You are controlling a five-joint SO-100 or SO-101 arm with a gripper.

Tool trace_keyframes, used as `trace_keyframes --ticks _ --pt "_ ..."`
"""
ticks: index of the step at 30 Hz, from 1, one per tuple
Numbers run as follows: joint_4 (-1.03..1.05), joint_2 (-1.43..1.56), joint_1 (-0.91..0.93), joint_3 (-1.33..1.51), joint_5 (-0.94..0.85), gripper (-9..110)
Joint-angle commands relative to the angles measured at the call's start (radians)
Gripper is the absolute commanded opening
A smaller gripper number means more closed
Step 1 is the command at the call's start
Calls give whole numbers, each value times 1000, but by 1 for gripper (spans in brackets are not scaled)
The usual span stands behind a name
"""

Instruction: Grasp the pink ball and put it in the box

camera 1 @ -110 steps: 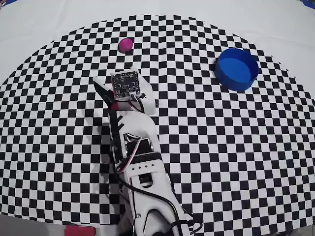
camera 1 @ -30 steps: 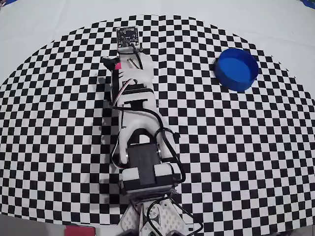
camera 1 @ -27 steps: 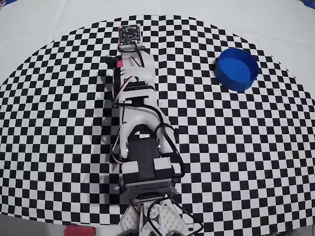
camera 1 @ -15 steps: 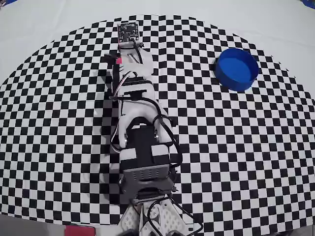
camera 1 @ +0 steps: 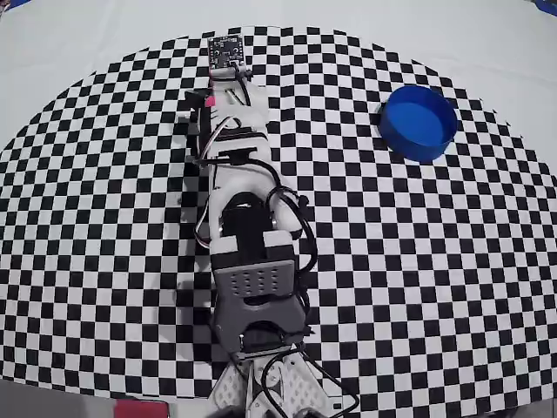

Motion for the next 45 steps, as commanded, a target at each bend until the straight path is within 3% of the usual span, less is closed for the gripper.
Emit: trace_keyframes --ticks 1,45 --pt "-5 -6 5 -66 -2 34" --pt "89 -339 31 -468 -6 34"
